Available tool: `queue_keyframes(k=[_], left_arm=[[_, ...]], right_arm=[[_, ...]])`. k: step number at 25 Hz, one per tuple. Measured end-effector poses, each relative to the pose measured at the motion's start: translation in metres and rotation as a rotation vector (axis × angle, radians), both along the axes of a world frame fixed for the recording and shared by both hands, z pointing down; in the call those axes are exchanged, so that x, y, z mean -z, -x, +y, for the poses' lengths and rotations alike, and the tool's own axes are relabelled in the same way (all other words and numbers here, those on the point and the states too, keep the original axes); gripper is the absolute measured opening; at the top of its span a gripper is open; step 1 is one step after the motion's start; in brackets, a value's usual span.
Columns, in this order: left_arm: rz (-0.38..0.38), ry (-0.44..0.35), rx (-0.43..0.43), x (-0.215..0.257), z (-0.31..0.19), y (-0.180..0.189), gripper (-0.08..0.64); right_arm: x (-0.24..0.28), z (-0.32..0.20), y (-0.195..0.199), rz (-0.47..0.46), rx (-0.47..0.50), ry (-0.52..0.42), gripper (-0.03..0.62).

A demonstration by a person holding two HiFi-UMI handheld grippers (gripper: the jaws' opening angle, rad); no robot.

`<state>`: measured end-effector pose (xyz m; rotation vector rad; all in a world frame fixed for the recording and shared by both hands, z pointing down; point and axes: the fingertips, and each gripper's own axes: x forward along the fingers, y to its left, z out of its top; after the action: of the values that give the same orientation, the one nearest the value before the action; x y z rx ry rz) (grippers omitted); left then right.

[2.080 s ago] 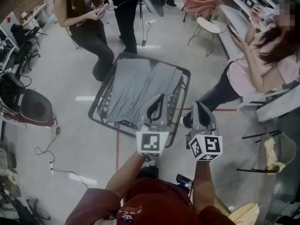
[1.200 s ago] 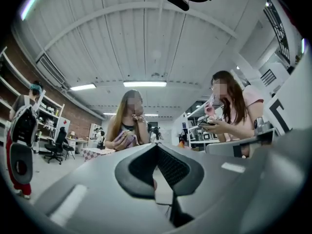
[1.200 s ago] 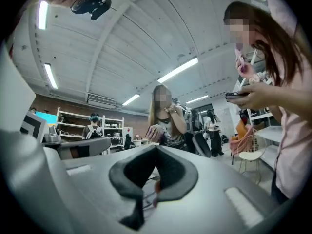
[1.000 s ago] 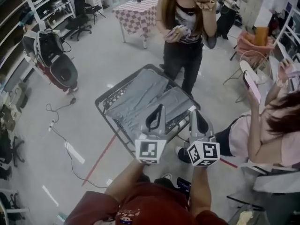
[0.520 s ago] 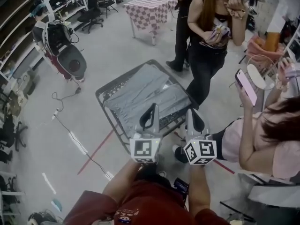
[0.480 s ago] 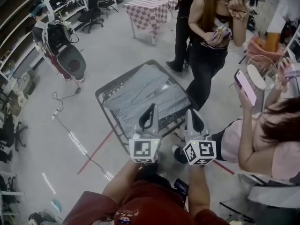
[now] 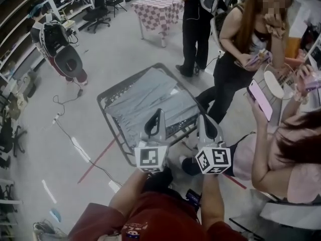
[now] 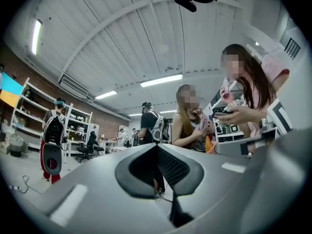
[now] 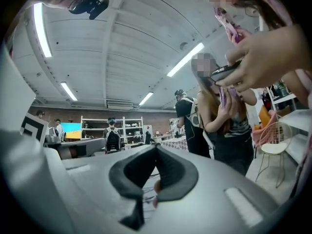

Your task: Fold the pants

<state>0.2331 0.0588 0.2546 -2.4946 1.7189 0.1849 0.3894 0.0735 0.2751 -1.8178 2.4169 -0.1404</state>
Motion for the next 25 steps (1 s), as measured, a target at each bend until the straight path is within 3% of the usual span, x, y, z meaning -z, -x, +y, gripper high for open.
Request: queue_keyframes(k=[11, 25], left_arm=[[0.004, 0.05, 0.108, -0.039, -0.037, 0.023, 0.006], [0.021, 0.061, 0.239, -0.041, -0.11, 0.048, 0.006]], right_arm=[[-0.033, -0.054, 0.004, 0.026, 0.06, 0.049, 0.002], [-0.033, -0.154, 0.006, 0.085, 0.152, 0.059, 0.002]])
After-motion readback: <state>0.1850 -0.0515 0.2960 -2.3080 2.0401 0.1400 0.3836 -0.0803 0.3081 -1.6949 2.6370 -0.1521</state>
